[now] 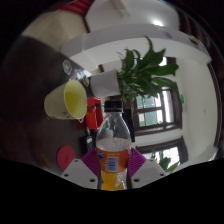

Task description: Pour water

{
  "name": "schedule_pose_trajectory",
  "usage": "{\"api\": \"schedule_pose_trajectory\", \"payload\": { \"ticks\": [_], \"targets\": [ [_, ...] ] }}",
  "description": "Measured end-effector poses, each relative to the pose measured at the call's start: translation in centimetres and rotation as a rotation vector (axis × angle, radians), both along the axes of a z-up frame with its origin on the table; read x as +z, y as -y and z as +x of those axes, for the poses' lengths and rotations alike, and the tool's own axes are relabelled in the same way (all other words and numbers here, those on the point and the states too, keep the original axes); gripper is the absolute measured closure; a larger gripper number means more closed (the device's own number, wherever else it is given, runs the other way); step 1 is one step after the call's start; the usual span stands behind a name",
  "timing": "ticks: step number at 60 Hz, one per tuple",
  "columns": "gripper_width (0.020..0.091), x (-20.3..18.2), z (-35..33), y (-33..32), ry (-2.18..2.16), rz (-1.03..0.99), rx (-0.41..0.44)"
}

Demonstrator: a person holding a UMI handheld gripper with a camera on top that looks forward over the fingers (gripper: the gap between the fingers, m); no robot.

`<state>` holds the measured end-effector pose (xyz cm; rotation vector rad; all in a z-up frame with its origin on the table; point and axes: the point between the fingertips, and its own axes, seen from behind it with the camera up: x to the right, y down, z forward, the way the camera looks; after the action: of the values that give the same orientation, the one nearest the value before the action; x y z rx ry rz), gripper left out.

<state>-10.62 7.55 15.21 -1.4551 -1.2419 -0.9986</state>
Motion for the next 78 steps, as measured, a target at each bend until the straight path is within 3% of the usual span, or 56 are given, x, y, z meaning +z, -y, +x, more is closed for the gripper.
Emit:
{"api": "schedule_pose_trajectory", "payload": {
  "ticks": [25, 40, 52, 64, 78],
  "targets": [
    [0.0775, 1.0, -3.5, -4.8, 0.720, 0.127, 0.141],
    [0.0774, 0.9, -4.5, -5.3, 0.760, 0.153, 0.160],
    [0.0776, 2.6, -4.3, -3.7, 0.369, 0.121, 0.161],
    [0.0756, 2.5, -4.0, -2.3, -0.367, -0.025, 0.074],
    [0.0758, 4.1, -2.2, -2.7, -1.048, -0.136, 0.039]
  ]
}}
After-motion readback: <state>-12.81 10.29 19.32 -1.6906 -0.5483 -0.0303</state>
